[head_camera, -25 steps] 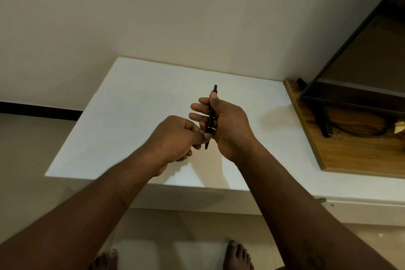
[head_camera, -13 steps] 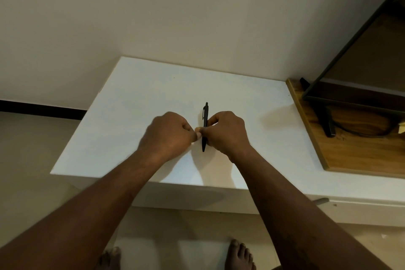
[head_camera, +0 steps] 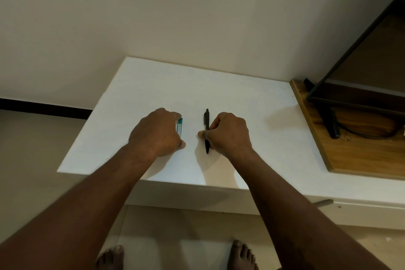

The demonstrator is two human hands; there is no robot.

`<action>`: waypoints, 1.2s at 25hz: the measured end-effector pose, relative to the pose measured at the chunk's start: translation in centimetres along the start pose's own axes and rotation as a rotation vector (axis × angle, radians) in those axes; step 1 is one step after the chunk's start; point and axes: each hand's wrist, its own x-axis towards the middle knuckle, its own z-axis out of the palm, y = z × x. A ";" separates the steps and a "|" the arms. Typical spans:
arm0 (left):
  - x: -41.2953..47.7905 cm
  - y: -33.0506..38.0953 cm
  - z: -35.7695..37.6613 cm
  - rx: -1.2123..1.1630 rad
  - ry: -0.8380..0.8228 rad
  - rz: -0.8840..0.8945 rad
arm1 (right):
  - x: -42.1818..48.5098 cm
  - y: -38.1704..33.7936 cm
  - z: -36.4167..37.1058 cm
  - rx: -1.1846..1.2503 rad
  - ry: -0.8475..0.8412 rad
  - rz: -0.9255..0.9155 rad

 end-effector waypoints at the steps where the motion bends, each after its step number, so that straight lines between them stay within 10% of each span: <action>1: 0.0 0.0 0.0 0.018 0.005 0.015 | 0.0 0.1 0.1 -0.002 0.002 -0.004; 30: 0.3 -0.1 1.2 0.057 0.093 0.081 | 0.8 0.9 1.5 -0.046 0.040 -0.049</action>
